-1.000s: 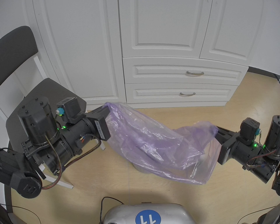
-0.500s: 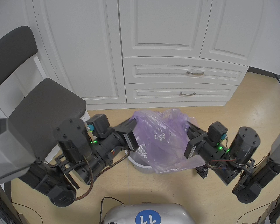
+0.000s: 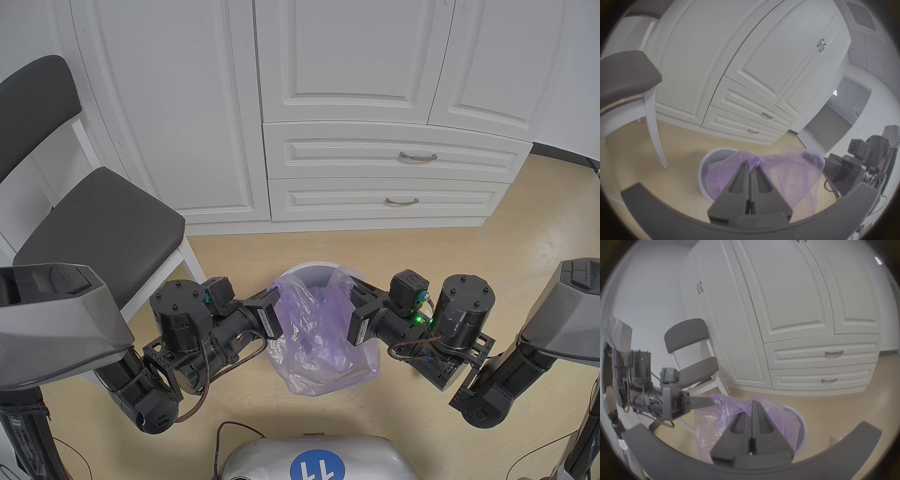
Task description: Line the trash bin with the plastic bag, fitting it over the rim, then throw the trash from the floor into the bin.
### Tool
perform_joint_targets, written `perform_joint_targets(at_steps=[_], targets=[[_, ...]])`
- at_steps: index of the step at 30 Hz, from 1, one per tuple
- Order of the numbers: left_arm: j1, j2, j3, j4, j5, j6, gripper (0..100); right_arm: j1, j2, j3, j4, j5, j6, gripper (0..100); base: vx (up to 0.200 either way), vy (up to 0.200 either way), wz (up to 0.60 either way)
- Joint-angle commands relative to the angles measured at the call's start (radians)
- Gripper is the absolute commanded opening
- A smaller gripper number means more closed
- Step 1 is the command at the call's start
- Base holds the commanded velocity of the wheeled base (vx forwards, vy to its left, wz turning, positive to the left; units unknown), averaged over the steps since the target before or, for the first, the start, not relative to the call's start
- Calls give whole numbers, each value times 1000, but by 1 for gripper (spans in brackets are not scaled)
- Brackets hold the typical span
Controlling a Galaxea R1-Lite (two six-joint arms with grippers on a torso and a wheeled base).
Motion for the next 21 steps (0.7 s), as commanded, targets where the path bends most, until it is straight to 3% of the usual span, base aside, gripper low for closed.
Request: perform_joint_targets(at_steps=[1, 3, 4, 9, 10, 12, 15, 21], targets=[[51, 26, 73, -34, -36, -4, 0, 20, -23, -47, 86, 2, 74, 0, 0, 0, 0], [54, 28, 79, -40, -39, -4, 0, 22, -26, -51, 98, 2, 80, 0, 0, 0, 0], [72, 39, 133, -89, -50, -3, 0, 42, -33, -93, 186, 2, 147, 0, 0, 0, 0], [97, 36, 187, -89, -51, -6, 0, 56, -27, -205, 352, -4, 298, 0, 0, 0, 0], [103, 39, 199, -89, -56, -8, 0, 62, -30, -261, 444, -12, 387, 0, 0, 0, 0], [106, 42, 205, -89, -73, -20, 0, 66, -33, -319, 546, -17, 483, 0, 0, 0, 0], [111, 42, 207, -89, -102, -49, 0, 66, -32, -371, 663, -11, 568, 0, 0, 0, 0], [120, 40, 224, -89, -143, -92, 0, 71, 4, -377, 672, -3, 589, 0, 0, 0, 0]])
